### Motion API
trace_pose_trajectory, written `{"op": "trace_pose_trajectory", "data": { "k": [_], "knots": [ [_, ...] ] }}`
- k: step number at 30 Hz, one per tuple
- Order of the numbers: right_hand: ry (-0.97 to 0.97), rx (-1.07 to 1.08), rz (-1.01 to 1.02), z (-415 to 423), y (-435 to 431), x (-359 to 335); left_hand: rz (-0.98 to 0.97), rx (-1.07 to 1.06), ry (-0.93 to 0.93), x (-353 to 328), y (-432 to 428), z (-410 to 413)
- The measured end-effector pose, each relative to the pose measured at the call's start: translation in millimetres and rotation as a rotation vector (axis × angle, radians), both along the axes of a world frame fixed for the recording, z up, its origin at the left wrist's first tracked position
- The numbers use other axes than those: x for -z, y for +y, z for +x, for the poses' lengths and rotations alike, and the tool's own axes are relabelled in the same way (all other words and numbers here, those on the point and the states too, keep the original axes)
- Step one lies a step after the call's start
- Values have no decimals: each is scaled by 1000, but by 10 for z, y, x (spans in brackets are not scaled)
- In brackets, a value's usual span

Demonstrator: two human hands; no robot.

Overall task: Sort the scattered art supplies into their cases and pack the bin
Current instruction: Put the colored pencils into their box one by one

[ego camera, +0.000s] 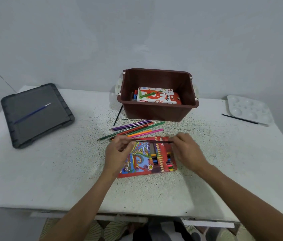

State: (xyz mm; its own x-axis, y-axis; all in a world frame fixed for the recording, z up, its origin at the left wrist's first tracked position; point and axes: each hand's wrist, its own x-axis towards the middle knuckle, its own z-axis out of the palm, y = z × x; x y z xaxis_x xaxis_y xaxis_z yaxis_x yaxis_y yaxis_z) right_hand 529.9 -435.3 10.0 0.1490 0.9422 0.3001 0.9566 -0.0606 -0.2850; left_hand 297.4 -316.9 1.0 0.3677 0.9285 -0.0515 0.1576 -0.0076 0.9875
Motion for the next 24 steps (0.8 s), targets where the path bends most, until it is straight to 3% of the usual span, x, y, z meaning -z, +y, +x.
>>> {"op": "trace_pose_trajectory", "data": {
  "k": [3, 7, 11, 19, 24],
  "knots": [
    [-145, 111, -59, 401, -209, -49, 119, -146, 176, 51, 24, -150],
    [-287, 175, -135, 840, -447, -162, 440, 35, 375, 276, 77, -343],
    [-340, 166, -204, 1056, -569, -225, 590, 142, 438, 416, 96, -433],
    [-330, 8, -171, 726, -381, -178, 644, 125, 462, 469, 112, -424],
    [-183, -93, -155, 327, -232, 36, 649, 136, 465, 452, 112, -415]
  ]
}}
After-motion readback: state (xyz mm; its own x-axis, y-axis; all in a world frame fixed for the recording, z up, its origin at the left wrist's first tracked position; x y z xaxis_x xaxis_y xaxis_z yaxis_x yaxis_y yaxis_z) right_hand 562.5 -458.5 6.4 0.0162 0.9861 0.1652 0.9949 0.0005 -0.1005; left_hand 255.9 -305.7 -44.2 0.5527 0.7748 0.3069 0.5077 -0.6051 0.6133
